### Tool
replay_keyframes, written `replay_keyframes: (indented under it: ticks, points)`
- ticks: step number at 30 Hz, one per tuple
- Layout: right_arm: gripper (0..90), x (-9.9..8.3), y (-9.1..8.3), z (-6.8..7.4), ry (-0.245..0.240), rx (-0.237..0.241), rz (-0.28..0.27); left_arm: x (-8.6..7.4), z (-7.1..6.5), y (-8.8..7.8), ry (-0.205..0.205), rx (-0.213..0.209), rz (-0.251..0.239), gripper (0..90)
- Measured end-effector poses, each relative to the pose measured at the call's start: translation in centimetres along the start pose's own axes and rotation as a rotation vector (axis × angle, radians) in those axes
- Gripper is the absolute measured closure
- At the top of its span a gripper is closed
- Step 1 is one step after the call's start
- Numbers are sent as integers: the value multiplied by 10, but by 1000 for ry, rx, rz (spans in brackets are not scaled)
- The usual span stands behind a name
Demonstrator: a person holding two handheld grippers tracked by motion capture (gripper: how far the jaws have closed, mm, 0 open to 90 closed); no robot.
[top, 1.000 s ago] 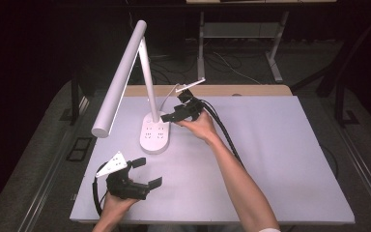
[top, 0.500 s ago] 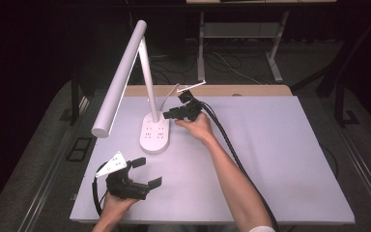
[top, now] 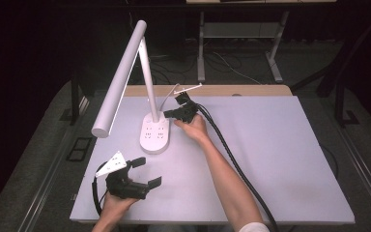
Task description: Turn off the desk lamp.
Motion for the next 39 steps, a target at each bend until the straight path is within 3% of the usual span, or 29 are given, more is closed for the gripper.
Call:
replay_keyframes:
  ticks: [13,14,18,31,39]
  points:
    - [899,-5,20,0,16,-7,12,0,0,1,4,1,7,0]
    - [900,-5,23,1,-5,-32,25,0,0,1,5,2,8,0]
    - [900,-3,24,3,-34,-43,41,0,0,1,6,2,7,0]
    - [900,-4,25,10,-79,-94,43,0,-1,1,6,-3,4,0]
    - [900,-3,23,9,-76,-80,47,1,0,2,8,-1,7,0]
Point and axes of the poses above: each handheld gripper's, and its own axes: y roughly forward along the jaws, x roughly out of its top, z roughly to its left, the point moved 2 cm from there along y, roughly forward along the jaws, and after that the axes turned 5 degrees about -x, right-handed, at the moved point
